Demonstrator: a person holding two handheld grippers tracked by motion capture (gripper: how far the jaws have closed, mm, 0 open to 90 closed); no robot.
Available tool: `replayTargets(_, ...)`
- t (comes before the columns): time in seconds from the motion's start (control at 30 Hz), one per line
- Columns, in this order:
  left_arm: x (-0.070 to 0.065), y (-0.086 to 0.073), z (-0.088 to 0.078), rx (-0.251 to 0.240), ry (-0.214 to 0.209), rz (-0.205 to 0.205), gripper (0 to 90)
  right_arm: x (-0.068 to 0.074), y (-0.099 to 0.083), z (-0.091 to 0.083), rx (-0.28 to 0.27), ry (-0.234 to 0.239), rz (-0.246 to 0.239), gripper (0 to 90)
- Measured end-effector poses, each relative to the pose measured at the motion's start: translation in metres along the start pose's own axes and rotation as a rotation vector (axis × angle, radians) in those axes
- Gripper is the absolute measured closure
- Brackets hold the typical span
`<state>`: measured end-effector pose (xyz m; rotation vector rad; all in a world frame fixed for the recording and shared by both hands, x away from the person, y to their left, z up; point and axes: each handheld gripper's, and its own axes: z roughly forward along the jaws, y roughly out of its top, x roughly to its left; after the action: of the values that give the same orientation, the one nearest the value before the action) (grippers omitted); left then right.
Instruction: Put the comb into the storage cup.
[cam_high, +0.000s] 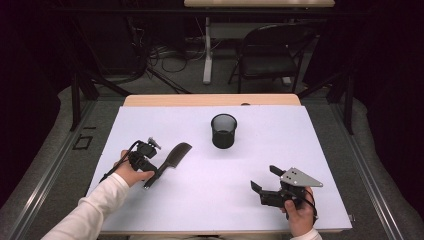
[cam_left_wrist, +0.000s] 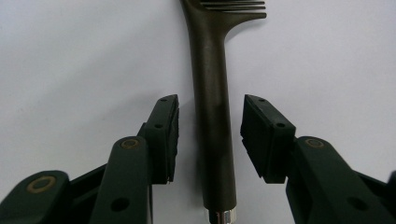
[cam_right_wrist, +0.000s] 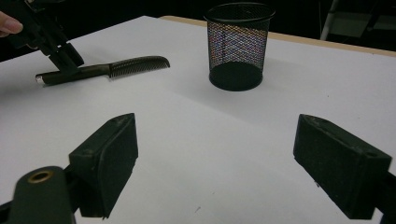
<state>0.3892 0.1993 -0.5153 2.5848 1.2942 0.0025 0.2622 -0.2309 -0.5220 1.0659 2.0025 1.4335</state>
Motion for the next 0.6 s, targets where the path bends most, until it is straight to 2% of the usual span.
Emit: replayTargets(0.6,-0.0021,0.0017,0.0073,0.030,0.007,0.013,63.7,-0.0006,-0.0003,0.0006,0.000,0.003,-0.007,13.7)
